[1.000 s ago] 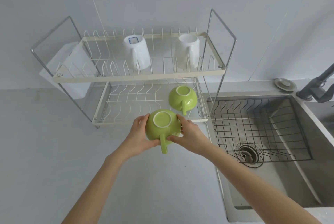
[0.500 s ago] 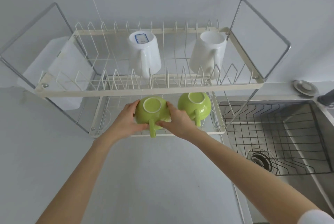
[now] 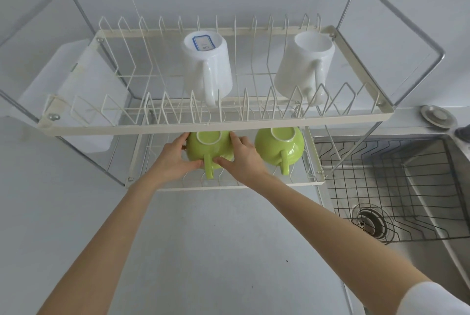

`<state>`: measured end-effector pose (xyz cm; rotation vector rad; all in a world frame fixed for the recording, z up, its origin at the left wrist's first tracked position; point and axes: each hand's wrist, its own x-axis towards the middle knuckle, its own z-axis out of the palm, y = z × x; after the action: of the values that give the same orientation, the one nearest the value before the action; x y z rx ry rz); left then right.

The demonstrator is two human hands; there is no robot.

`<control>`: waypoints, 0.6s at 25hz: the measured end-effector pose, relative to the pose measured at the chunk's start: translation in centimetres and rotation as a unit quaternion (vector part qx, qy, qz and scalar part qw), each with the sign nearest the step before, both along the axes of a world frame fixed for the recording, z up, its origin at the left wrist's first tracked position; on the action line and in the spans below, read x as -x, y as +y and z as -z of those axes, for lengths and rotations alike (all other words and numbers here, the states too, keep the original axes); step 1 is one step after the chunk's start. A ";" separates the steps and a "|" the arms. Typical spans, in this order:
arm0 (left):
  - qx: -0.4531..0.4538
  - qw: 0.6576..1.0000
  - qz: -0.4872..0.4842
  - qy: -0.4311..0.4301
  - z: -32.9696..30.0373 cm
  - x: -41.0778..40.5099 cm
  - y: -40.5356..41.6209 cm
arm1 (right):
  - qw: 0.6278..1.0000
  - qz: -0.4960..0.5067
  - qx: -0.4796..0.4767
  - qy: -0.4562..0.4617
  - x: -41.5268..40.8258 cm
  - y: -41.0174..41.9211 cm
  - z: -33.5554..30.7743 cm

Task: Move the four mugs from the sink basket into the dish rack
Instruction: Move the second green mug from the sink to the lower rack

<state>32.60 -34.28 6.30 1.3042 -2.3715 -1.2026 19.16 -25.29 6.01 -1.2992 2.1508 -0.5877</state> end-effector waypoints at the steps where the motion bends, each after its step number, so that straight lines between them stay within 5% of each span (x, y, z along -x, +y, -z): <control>1: -0.003 1.000 0.001 -0.002 0.1 -0.1 -0.1 | 1.000 0.000 0.002 0.001 -0.1 0.0 0.0; 15: -0.024 0.999 -0.008 -0.043 -0.7 -0.2 1.0 | 0.999 -0.041 -0.015 0.029 0.7 1.2 -0.9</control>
<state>32.79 -33.27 7.00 1.4142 -2.4013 -1.2292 18.48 -24.05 6.95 -1.3963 2.1329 -0.4898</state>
